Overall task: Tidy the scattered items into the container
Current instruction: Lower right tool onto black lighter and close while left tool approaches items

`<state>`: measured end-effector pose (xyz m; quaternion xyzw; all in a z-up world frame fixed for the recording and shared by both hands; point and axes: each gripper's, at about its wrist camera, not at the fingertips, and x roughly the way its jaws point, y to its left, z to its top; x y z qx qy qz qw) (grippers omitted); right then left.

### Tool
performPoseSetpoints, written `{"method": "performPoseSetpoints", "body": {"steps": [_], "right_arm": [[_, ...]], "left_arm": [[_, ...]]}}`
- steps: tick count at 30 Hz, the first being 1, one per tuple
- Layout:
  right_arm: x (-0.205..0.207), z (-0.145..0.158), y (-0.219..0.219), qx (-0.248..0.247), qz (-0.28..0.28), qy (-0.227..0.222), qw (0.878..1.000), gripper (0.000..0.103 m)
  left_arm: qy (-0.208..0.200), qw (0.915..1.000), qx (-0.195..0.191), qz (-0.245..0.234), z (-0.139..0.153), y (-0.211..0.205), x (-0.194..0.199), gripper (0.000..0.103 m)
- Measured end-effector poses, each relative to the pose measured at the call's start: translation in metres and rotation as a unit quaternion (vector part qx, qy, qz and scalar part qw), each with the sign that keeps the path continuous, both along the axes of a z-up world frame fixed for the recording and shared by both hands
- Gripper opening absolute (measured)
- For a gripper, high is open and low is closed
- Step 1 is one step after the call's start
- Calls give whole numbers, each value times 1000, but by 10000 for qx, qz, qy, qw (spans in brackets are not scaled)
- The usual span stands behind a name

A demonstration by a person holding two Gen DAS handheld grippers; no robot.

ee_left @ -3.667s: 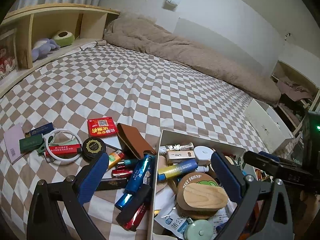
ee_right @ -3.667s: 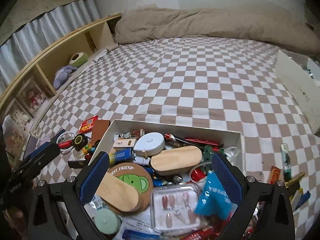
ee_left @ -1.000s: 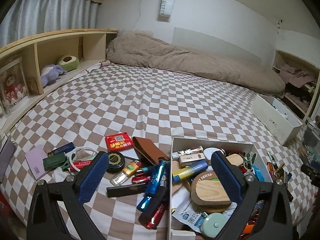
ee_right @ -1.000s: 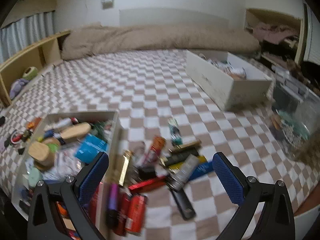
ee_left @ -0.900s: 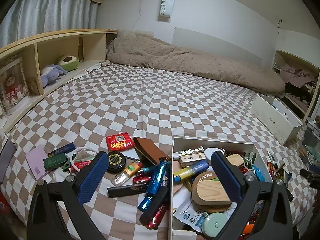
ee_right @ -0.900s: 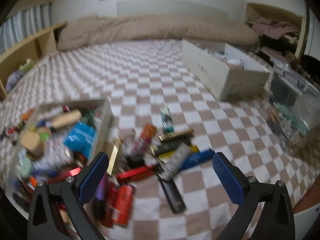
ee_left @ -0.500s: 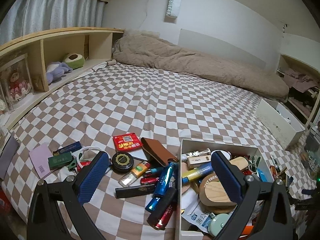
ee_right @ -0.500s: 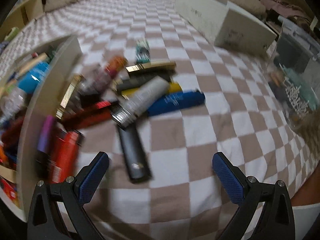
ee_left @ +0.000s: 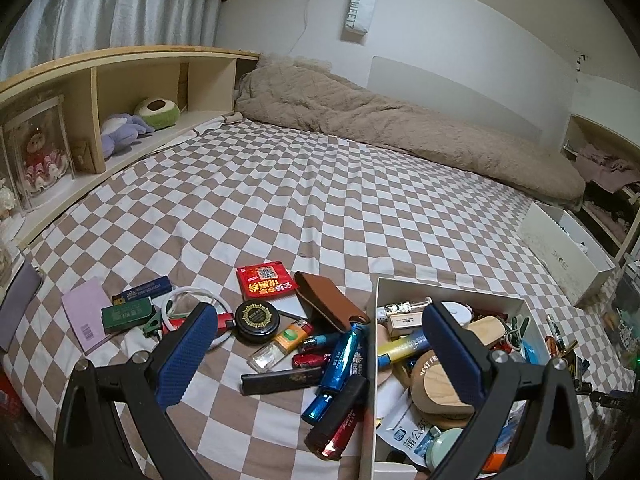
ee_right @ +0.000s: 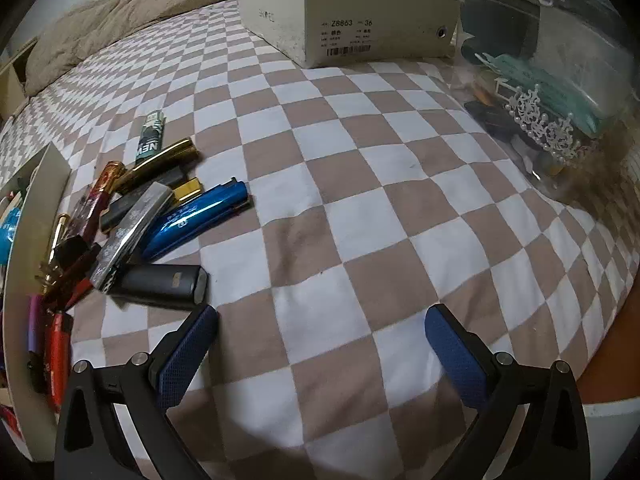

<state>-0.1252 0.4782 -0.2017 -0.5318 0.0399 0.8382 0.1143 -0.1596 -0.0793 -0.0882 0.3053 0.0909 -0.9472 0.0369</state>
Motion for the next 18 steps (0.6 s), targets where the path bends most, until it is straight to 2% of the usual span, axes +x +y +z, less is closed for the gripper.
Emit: {"method": "performPoseSetpoints", "body": {"steps": [5, 9, 14, 18], "right_arm": [[3, -2, -35, -149, 306, -23, 9994, 103], [-4, -4, -61, -276, 466, -18, 9985, 103], [-20, -9, -86, 220, 569, -73, 9981, 103], [-26, -9, -83, 125, 464, -72, 9988, 103]], "left_arm": [[-14, 9999, 44, 89, -1, -6, 0, 103], [-97, 9991, -61, 396, -5, -19, 0, 103], [-173, 9972, -5, 730, -11, -41, 2, 103], [-277, 9921, -213, 1204, -18, -57, 1, 103]]}}
